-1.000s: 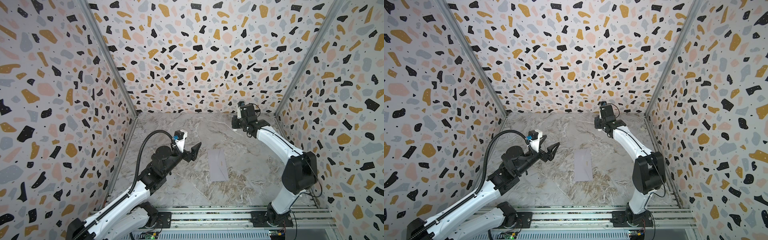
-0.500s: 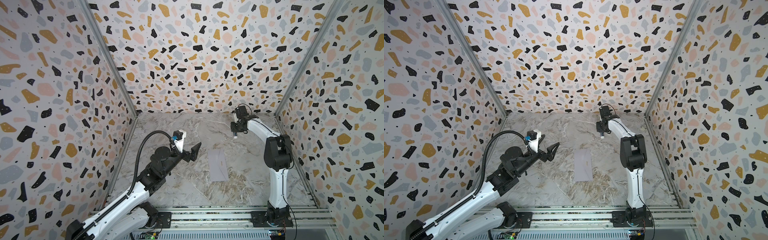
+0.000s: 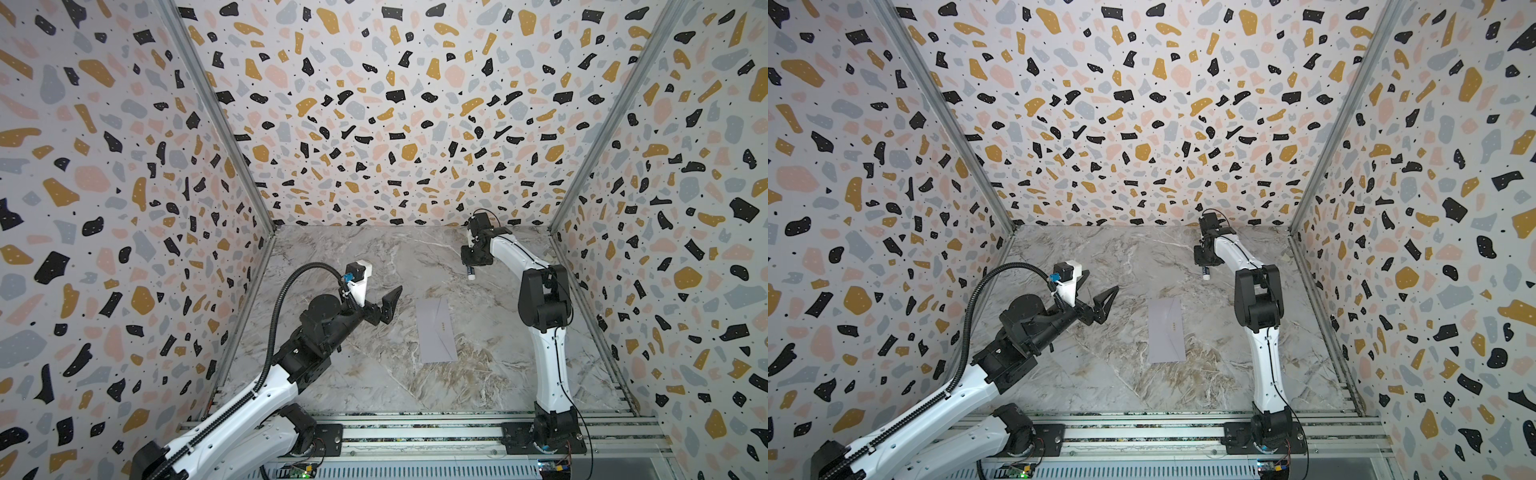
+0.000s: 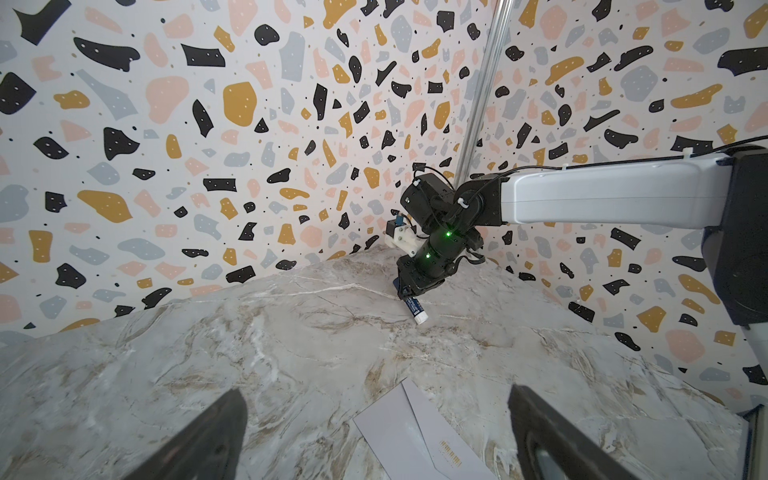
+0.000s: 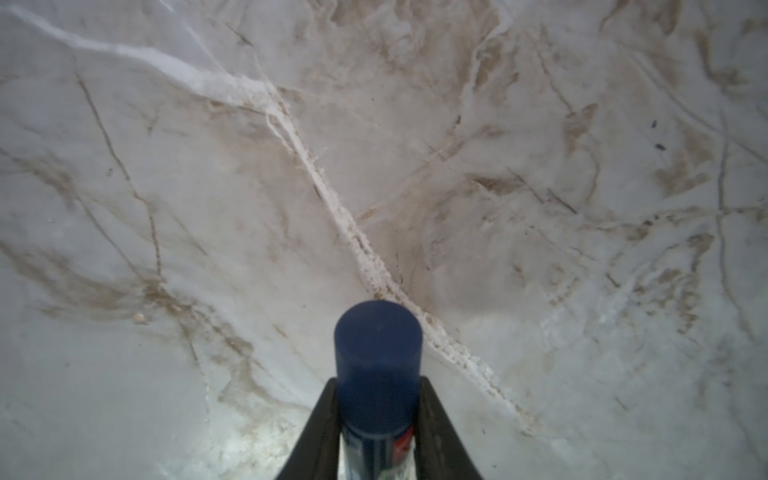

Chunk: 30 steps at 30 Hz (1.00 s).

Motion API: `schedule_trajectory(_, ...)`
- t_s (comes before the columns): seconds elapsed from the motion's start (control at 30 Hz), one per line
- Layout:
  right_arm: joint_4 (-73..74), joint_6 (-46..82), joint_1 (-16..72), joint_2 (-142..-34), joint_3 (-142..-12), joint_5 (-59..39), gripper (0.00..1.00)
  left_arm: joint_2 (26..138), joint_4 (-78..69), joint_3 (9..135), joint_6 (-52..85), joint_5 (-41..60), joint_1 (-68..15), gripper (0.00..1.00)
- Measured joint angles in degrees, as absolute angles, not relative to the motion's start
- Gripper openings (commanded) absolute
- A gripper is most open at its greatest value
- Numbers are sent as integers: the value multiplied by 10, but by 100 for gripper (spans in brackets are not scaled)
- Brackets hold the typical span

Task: Place the letter into the envelope and seal it
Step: 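Carry the glue stick with the right gripper toward the far table corner, then lower the glue stick onto the table with the right gripper and release it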

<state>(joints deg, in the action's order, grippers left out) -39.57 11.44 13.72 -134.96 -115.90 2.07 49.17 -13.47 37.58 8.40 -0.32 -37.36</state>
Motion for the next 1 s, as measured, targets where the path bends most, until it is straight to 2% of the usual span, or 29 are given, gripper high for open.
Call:
schedule_trajectory(0.63, -408, 116, 120, -1383, -1183, 5, 14, 492, -135, 370, 86, -3, -374, 99)
schedule_trajectory(1.0, -410, 117, 117, -1385, -1186, -1, 27, 492, -136, 362, 87, -3, -374, 99)
